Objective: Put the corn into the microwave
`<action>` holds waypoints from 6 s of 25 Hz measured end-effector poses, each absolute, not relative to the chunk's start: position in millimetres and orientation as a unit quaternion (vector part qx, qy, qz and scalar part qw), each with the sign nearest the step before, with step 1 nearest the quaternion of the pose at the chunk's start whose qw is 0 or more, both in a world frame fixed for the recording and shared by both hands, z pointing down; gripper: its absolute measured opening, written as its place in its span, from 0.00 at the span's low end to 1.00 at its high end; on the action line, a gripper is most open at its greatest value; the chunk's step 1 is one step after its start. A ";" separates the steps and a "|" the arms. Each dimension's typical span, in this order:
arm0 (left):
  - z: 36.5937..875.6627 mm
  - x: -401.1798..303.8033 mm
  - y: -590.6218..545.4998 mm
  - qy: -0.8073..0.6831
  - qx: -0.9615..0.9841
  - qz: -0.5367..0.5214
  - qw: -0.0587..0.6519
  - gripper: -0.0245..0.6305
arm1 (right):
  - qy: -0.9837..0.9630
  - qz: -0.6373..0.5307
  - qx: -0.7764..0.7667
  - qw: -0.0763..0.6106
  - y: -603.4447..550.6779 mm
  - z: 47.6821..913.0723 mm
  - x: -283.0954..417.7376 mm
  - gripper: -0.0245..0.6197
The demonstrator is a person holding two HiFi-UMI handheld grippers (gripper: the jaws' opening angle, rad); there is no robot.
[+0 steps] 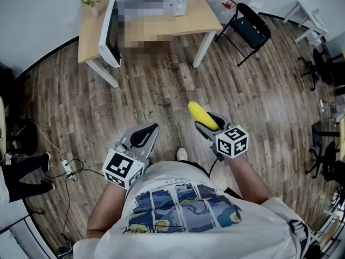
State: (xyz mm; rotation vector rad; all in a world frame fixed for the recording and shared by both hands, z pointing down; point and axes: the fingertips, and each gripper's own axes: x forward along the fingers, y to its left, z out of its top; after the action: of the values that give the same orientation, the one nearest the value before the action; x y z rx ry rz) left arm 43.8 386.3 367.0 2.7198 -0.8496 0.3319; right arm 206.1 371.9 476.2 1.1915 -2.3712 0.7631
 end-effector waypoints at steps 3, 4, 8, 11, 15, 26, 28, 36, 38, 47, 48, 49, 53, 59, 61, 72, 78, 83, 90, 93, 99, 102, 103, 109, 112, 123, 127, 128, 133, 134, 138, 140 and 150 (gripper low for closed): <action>374.9 -22.6 377.8 -0.306 0.934 0.126 0.135 0.05 | -0.842 0.269 0.432 0.178 357.2 470.3 158.4 0.43; 377.1 -44.6 373.7 -0.312 0.932 0.128 0.137 0.05 | -0.842 0.267 0.435 0.176 351.5 468.1 143.0 0.43; 376.9 -116.8 360.5 -0.324 0.928 0.122 0.141 0.05 | -0.842 0.258 0.441 0.174 333.5 458.0 86.1 0.43; 375.5 -153.1 355.9 -0.316 0.931 0.118 0.140 0.05 | -0.837 0.254 0.453 0.175 327.1 452.9 54.0 0.43; 379.7 -191.8 346.3 -0.305 0.935 0.116 0.141 0.05 | -0.822 0.264 0.476 0.166 317.7 449.9 25.1 0.43; 388.0 -206.2 297.2 -0.297 0.937 0.103 0.154 0.05 | -0.800 0.266 0.507 0.179 267.2 460.4 21.6 0.43; 386.2 -206.8 277.1 -0.305 0.934 0.106 0.150 0.05 | -0.801 0.263 0.507 0.180 241.9 465.4 26.8 0.43; 371.4 -198.2 173.2 -0.342 0.921 0.121 0.139 0.05 | -0.812 0.241 0.497 0.189 109.0 471.8 45.9 0.43; 365.8 -193.2 146.8 -0.352 0.918 0.120 0.137 0.05 | -0.816 0.235 0.493 0.192 73.8 472.4 52.6 0.43; 360.6 -172.4 77.4 -0.370 0.910 0.119 0.145 0.05 | -0.820 0.207 0.493 0.204 -51.7 475.1 78.1 0.43; 360.9 -173.1 73.1 -0.368 0.910 0.119 0.146 0.05 | -0.819 0.206 0.495 0.203 -60.8 474.9 77.4 0.43; 360.9 -173.8 68.7 -0.365 0.912 0.119 0.147 0.05 | -0.818 0.205 0.497 0.203 -68.8 474.5 76.5 0.43; 355.8 -179.3 47.8 -0.351 0.919 0.114 0.140 0.05 | -0.809 0.207 0.510 0.203 -95.3 474.2 72.9 0.43; 353.0 -196.7 31.3 -0.334 0.926 0.102 0.145 0.05 | -0.794 0.213 0.524 0.224 -122.6 484.4 63.4 0.43; 357.1 -200.8 29.0 -0.332 0.926 0.104 0.145 0.05 | -0.793 0.209 0.524 0.229 -134.8 489.0 61.5 0.43; 341.3 -202.4 -9.5 -0.441 0.884 0.087 0.130 0.05 | -0.807 0.175 0.496 0.270 -252.6 524.0 61.8 0.43; 339.5 -188.0 -22.7 -0.492 0.855 0.094 0.135 0.05 | -0.814 0.157 0.477 0.290 -316.2 546.9 65.7 0.43; 348.5 -184.2 -26.3 -0.534 0.825 0.103 0.153 0.05 | -0.818 0.147 0.471 0.297 -359.0 565.9 64.6 0.43; 352.2 -171.0 -31.7 -0.560 0.804 0.119 0.158 0.05 | -0.817 0.121 0.471 0.309 -402.5 583.5 59.2 0.43; 352.9 -170.0 -35.4 -0.566 0.799 0.126 0.159 0.05 | -0.816 0.107 0.478 0.309 -416.6 584.9 60.0 0.43; 354.7 -167.1 -45.8 -0.573 0.792 0.137 0.162 0.05 | -0.814 0.089 0.479 0.316 -431.6 592.0 61.7 0.43; 355.3 -164.1 -51.2 -0.574 0.791 0.139 0.163 0.05 | -0.816 0.086 0.478 0.315 -436.8 596.2 62.4 0.43; 355.4 -163.5 -52.5 -0.574 0.790 0.140 0.163 0.05 | -0.816 0.086 0.477 0.315 -437.8 596.5 62.7 0.43; 356.9 -158.6 -57.2 -0.577 0.787 0.143 0.165 0.05 | -0.824 0.094 0.467 0.307 -439.1 596.4 61.2 0.43; 356.6 -152.8 -58.4 -0.577 0.786 0.145 0.165 0.05 | -0.828 0.095 0.460 0.305 -439.1 596.4 61.4 0.43; 361.6 -134.8 -61.2 -0.572 0.785 0.154 0.181 0.05 | -0.841 0.097 0.444 0.294 -435.7 594.0 61.7 0.43; 366.9 -128.2 -63.2 -0.565 0.789 0.154 0.185 0.05 | -0.845 0.102 0.440 0.286 -429.6 589.0 60.9 0.45; 367.4 -125.1 -63.6 -0.561 0.792 0.154 0.185 0.05 | -0.847 0.103 0.438 0.284 -426.5 587.2 60.5 0.45; 365.9 -112.0 -68.6 -0.537 0.810 0.155 0.175 0.05 | -0.854 0.104 0.435 0.267 -409.9 570.4 61.2 0.45; 364.4 -109.9 -69.7 -0.533 0.814 0.155 0.172 0.05 | -0.854 0.107 0.435 0.263 -405.7 567.5 61.4 0.45; 357.4 -104.1 -67.0 -0.521 0.824 0.150 0.164 0.05 | -0.852 0.115 0.443 0.255 -385.3 558.2 68.8 0.45; 356.1 -104.7 -60.9 -0.517 0.828 0.147 0.162 0.05 | -0.851 0.115 0.446 0.251 -374.4 553.0 72.6 0.45; 356.4 -115.4 -29.3 -0.489 0.847 0.135 0.161 0.05 | -0.838 0.130 0.467 0.250 -306.7 543.9 94.5 0.45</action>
State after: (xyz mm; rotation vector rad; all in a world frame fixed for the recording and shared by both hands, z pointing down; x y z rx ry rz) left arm -115.4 -29.3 356.4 2.4179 -1.3968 0.3845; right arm 94.5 -306.7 543.9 1.2725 -2.2806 0.3530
